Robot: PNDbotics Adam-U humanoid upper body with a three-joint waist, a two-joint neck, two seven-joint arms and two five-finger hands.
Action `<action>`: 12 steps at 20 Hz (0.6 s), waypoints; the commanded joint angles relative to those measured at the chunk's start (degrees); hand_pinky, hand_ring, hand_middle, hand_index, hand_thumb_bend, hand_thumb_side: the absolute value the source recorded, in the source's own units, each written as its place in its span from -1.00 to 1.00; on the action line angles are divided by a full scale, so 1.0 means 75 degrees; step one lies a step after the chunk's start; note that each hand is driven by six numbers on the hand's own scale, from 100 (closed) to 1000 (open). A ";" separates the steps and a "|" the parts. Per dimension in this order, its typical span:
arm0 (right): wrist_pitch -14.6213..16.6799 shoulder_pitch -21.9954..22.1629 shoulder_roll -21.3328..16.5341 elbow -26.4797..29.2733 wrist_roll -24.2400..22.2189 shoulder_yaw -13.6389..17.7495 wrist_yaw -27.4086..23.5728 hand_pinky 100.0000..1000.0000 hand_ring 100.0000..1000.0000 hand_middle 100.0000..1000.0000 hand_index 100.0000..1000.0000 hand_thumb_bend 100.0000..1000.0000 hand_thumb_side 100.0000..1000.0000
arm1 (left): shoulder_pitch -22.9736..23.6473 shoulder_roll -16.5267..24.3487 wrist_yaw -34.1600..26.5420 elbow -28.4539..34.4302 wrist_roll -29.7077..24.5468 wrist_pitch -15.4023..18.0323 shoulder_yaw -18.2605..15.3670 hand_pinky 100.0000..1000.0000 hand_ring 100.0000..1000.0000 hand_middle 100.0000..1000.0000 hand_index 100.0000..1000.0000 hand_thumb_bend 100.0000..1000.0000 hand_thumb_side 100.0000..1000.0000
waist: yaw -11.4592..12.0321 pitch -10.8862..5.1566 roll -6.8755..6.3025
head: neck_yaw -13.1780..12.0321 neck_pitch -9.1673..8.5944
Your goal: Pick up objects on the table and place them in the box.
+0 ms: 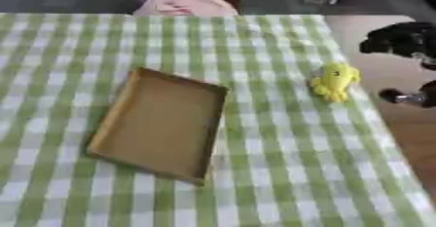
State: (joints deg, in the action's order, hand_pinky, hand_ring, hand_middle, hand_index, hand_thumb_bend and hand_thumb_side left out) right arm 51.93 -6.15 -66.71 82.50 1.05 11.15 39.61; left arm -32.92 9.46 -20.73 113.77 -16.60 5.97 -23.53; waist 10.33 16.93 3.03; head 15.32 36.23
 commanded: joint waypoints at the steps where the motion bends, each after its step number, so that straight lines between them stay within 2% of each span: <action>1: 0.0004 -0.0092 -0.0180 0.0209 -0.0235 0.0000 -0.0185 0.82 0.88 0.74 0.96 -0.53 -0.57 | -0.0137 0.0065 -0.0030 0.0109 -0.0030 -0.0005 0.0032 0.05 0.47 0.51 0.01 -1.00 0.36 | 0.0011 -0.0155 0.0015 | 0.0026 0.0033; 4: 0.0004 -0.0055 -0.0139 0.0304 -0.0390 -0.0002 -0.0385 0.81 0.87 0.73 0.96 -0.54 -0.54 | -0.0143 0.0058 -0.0028 0.0109 -0.0039 -0.0016 0.0033 0.05 0.47 0.51 0.00 -1.00 0.36 | 0.0007 -0.0146 0.0024 | -0.0017 0.0050; 8: 0.0003 0.0390 -0.0018 0.0584 -0.0422 0.0254 -0.0501 0.81 0.86 0.73 0.96 -0.54 -0.52 | -0.0148 0.0071 -0.0024 0.0109 -0.0036 -0.0015 0.0017 0.05 0.47 0.51 0.00 -1.00 0.36 | -0.0009 -0.0124 0.0028 | -0.0048 0.0041; 12: -0.0100 0.0615 0.0051 0.0547 -0.0338 0.0469 -0.0459 0.81 0.85 0.68 0.97 -0.47 -0.47 | -0.0144 0.0081 -0.0014 0.0109 -0.0057 -0.0028 0.0002 0.05 0.47 0.51 0.00 -1.00 0.36 | -0.0021 -0.0088 0.0039 | -0.0042 0.0025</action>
State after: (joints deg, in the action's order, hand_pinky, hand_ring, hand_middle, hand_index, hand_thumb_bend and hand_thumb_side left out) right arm 51.50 -1.38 -64.73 86.12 -1.67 13.15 36.39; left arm -33.07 9.45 -20.84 113.77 -16.83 5.75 -23.54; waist 10.27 17.15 3.29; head 15.05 36.30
